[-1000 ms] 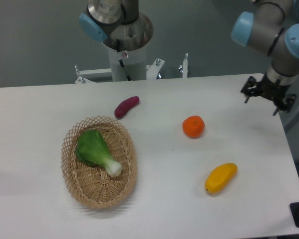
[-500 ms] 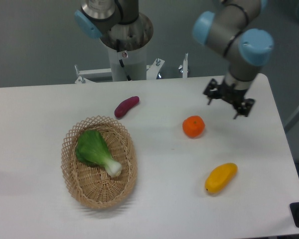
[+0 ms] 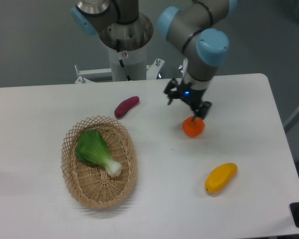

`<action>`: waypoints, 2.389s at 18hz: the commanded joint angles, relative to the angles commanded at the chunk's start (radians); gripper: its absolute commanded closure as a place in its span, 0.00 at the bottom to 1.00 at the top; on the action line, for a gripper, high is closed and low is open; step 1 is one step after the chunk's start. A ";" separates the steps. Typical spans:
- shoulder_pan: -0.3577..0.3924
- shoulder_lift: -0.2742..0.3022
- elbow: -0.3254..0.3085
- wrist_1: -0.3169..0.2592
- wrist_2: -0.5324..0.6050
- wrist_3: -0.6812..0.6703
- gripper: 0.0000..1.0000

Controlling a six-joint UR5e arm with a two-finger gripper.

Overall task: Pick up the sweet potato from the table
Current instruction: 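Move the open gripper past the orange toward the purple sweet potato, then lower the gripper onto the sweet potato and close it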

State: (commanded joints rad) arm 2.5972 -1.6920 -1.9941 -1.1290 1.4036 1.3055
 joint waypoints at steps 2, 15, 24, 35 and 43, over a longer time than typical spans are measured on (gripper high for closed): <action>-0.037 0.000 -0.023 0.002 0.000 -0.025 0.00; -0.172 0.058 -0.219 0.096 0.011 -0.112 0.00; -0.213 -0.006 -0.236 0.190 0.009 -0.121 0.00; -0.246 -0.049 -0.235 0.227 0.035 -0.114 0.00; -0.279 -0.071 -0.238 0.293 0.071 -0.115 0.60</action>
State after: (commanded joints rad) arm 2.3178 -1.7626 -2.2320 -0.8360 1.4742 1.1904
